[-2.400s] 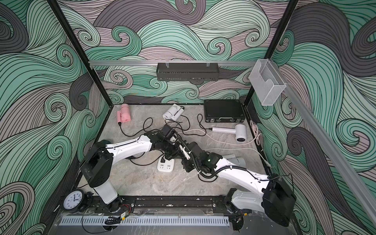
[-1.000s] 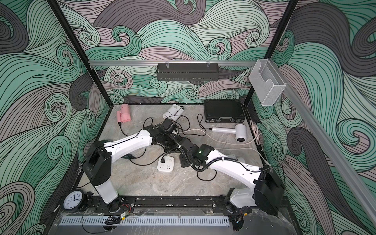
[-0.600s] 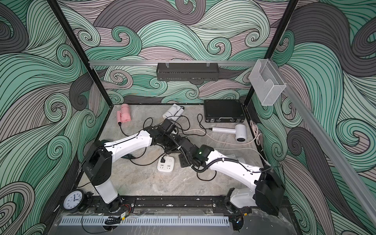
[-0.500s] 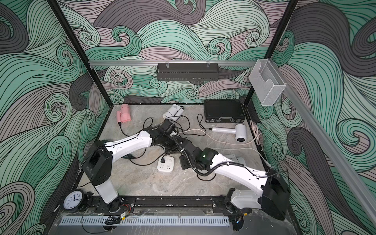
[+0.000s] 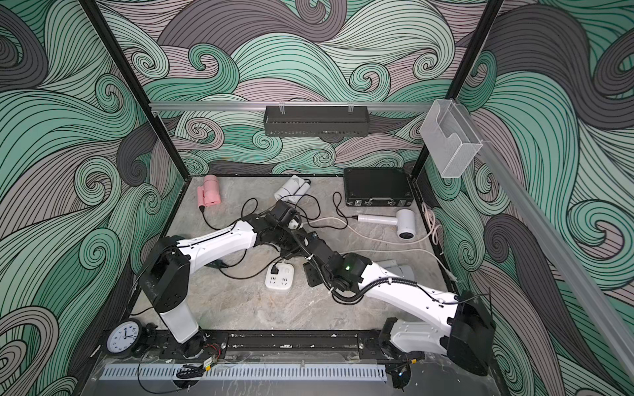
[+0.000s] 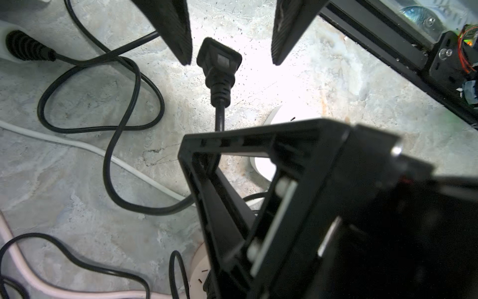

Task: Charge the blow dryers
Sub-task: Pick up the plug from the center of the board.

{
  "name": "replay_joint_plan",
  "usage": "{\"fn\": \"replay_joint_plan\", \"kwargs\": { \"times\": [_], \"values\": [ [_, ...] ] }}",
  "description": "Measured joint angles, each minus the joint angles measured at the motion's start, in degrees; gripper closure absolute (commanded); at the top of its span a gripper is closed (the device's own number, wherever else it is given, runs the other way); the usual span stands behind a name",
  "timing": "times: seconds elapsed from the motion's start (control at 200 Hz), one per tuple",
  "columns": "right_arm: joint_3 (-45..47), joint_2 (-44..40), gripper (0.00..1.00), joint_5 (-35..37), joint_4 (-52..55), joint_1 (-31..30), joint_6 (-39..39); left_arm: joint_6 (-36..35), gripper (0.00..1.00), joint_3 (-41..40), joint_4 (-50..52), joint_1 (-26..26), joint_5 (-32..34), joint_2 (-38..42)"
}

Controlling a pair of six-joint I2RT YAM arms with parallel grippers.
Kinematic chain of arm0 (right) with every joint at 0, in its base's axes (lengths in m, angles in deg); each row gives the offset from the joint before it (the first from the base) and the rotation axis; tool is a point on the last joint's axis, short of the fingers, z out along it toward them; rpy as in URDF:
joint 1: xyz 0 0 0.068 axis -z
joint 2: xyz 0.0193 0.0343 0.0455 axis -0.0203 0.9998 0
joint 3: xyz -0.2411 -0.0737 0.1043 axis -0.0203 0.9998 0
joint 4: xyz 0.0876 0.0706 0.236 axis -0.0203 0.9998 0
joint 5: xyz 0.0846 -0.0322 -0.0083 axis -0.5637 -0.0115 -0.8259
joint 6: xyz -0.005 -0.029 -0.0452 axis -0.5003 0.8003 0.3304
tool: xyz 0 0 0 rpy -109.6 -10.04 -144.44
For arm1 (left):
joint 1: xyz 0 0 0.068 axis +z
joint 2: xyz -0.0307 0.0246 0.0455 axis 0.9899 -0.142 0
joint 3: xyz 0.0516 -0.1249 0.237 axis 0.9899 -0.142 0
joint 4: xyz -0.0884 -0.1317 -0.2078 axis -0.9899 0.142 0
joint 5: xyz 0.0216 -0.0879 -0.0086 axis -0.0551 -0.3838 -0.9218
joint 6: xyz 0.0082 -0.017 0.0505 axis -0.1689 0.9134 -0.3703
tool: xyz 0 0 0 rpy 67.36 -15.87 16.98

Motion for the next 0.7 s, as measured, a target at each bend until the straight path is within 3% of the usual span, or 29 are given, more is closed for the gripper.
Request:
{"fn": "replay_joint_plan", "kwargs": {
  "times": [0.23,0.7],
  "values": [
    [0.0,1.4,0.56,1.5,-1.1,0.0,0.1,0.2,0.99,-0.6,-0.8,0.0,-0.5,0.0],
    [0.6,3.0,0.56,3.2,-3.9,0.0,-0.3,0.7,0.99,-1.4,-1.5,0.1,-1.7,0.0]
  ]
}}
